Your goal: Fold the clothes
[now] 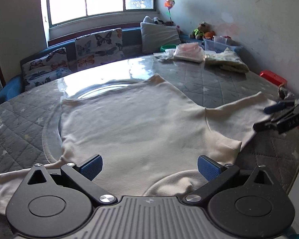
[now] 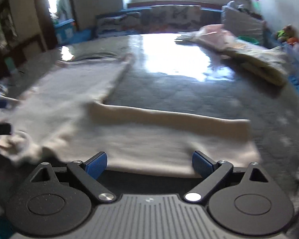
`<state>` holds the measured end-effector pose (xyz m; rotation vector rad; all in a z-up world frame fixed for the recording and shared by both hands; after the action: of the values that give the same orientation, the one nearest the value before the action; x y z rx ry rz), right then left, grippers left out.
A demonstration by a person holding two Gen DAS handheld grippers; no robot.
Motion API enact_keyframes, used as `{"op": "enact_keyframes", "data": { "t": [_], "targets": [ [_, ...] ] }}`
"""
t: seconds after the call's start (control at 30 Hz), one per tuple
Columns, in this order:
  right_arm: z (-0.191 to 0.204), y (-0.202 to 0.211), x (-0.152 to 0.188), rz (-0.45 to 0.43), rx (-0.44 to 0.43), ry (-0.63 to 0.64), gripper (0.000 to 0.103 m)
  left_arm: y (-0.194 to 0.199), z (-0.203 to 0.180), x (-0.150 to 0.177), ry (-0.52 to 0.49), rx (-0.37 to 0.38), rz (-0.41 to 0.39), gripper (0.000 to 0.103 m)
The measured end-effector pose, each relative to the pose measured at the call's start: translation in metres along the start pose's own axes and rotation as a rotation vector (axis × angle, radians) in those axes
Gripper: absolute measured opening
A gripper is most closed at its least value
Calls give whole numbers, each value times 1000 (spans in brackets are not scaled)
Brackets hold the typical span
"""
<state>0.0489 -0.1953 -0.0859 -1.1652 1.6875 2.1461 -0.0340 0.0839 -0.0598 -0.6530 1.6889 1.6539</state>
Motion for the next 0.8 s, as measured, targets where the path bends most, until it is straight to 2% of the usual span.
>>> {"op": "enact_keyframes", "data": {
  "t": [0.13, 0.4, 0.8],
  "targets": [
    [-8, 3, 0, -4, 33, -12, 94, -3, 1, 1, 21, -11, 23, 103],
    [24, 7, -21, -95, -37, -27, 97, -8, 8, 5, 79, -38, 83, 103],
    [47, -15, -15, -101, -53, -121, 103, -23, 14, 20, 170, -67, 215, 103]
  ]
}}
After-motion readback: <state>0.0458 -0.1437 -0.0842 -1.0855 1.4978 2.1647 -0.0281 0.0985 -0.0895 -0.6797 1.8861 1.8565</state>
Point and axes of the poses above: each gripper's, at about its wrist camera, not at the fingertips, and y roughly against the way its jaws point, z to its left, x to its underside, the point moved 7 cm from there along -y, roughly the way its jaws point
